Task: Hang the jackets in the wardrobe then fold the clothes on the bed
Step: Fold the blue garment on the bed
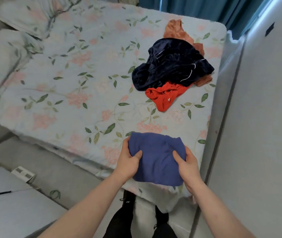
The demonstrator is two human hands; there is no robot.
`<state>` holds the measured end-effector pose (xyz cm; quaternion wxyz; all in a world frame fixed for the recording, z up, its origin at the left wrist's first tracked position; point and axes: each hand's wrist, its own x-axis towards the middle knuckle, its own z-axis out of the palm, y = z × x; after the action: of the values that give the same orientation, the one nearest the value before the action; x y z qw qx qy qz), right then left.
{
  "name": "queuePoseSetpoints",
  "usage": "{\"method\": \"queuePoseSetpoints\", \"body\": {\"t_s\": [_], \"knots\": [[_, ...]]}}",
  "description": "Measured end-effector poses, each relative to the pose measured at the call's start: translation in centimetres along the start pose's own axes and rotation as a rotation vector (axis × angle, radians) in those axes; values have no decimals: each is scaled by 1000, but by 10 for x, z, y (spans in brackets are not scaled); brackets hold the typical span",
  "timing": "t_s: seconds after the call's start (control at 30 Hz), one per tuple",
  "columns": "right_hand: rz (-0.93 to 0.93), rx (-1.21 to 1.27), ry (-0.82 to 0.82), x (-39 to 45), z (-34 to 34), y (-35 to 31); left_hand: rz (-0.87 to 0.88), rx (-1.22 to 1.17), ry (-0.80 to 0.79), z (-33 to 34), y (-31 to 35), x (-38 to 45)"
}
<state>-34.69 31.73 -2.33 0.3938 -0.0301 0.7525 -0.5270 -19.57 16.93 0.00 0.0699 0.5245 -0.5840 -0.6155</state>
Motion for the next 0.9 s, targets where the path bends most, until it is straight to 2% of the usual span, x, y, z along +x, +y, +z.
{"method": "queuePoseSetpoints", "body": {"t_s": [0.33, 0.7, 0.9], "knots": [[-219, -133, -315, -101, 24, -88, 74, -230, 394, -56, 31, -154], [-363, -191, -619, -220, 136, -131, 141, -424, 696, -176, 11, -266], [-376, -215, -694, -273, 200, -129, 129, -428, 792, -243, -15, -306]]}}
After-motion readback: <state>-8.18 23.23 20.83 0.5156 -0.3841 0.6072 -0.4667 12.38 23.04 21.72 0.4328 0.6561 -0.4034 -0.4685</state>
